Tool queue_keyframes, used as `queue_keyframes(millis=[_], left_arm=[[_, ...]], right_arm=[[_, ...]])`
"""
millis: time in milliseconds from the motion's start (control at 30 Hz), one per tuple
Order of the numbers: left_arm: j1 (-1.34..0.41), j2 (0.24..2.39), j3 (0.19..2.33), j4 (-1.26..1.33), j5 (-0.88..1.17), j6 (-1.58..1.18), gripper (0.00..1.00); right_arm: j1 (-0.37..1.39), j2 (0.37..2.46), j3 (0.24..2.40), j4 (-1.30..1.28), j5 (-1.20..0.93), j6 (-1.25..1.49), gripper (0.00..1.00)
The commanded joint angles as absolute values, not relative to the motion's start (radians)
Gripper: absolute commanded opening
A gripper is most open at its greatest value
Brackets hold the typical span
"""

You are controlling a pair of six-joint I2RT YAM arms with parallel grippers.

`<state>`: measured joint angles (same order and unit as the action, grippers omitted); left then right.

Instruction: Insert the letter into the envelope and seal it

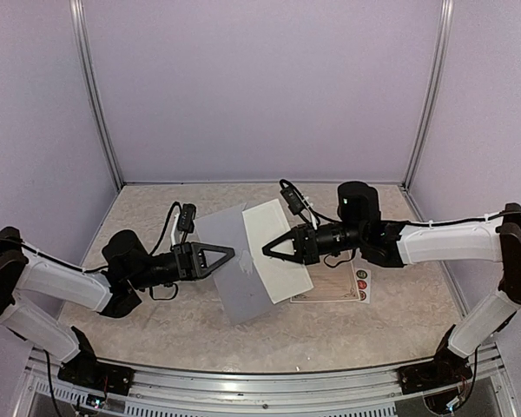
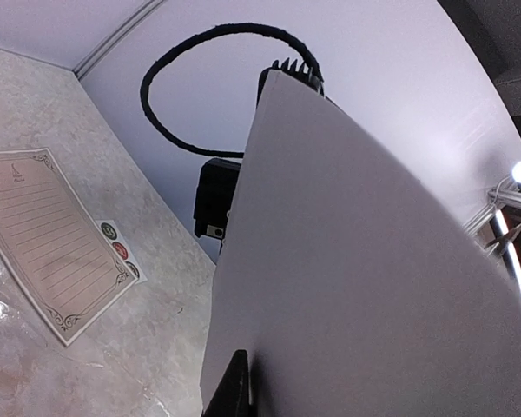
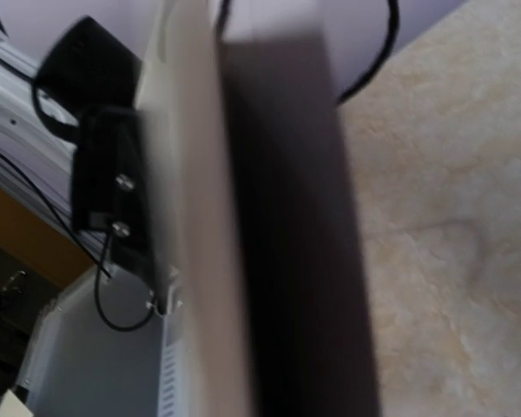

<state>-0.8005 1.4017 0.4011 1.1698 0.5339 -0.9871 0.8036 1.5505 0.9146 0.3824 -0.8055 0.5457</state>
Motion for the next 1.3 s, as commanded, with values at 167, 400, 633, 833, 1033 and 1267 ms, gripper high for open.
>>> queue_keyframes(millis=[167,400,633,833,1033,1267], left_arm=[[-0.821,1.429,0.434,1.223,0.541,-0.993,0.14],[-0.829,1.451,0.433,1.282,0.539,-1.015,0.13],[-0.834,1.478,0.43,1.331,0.54,-1.031,0.09],[-0.839,1.482,0.429,1.334,0.53,-1.032,0.08],[-0.841,1.482,0.429,1.334,0.521,-1.026,0.07],[-0.841,1.454,0.411,1.32,0.507,-1.01,0.0]], right_arm=[[0.828,1.582,0.899,0.531,-0.816,0.613,0.0],[0.849,1.602,0.896,0.609,-0.803,0.65,0.0],[0.863,1.613,0.898,0.65,-0.763,0.684,0.0],[0.874,1.616,0.899,0.66,-0.725,0.695,0.0],[0.892,1.633,0.916,0.663,-0.697,0.707,0.0],[0.884,1.566,0.919,0.496,-0.627,0.629,0.2]])
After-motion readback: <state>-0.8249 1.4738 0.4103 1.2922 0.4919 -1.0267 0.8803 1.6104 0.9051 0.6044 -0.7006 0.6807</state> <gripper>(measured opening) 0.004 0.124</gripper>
